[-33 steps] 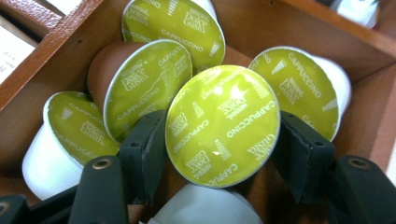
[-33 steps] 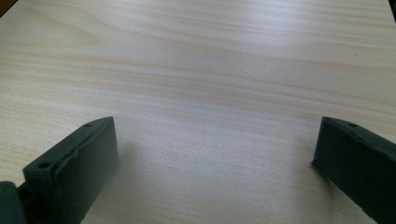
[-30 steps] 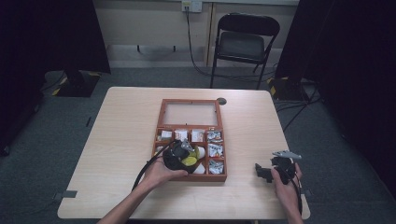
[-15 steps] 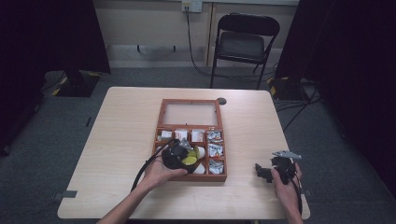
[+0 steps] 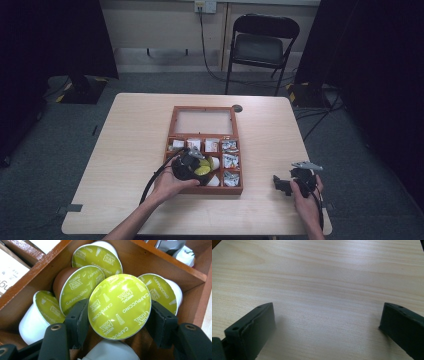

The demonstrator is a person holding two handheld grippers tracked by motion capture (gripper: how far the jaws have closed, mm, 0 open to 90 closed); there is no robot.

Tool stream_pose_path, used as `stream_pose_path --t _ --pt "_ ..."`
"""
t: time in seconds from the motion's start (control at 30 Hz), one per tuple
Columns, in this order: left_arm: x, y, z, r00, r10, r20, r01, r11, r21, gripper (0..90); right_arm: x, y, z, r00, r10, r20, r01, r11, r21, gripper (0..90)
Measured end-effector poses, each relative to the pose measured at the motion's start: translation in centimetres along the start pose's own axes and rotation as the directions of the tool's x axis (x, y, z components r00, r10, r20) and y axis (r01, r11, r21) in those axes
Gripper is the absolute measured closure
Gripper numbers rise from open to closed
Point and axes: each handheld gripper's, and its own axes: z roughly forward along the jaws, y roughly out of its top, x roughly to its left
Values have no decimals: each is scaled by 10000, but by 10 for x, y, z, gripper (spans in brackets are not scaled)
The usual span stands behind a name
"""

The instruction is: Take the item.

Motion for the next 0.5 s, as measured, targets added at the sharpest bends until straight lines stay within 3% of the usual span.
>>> stream_pose_path --t 0.3,0.43,0.5 --pt "0 1 -7 10000 93 -2 -93 9996 -248 393 0 0 0 10000 3 5 -3 10000 3 0" --pt "-2 0 -14 9996 210 -213 -216 9992 -323 393 0 0 0 10000 5 -1 -5 10000 -3 0" --pt "-5 -2 -19 9982 478 -366 -488 9985 -266 392 0 0 0 10000 2 4 -2 10000 3 0"
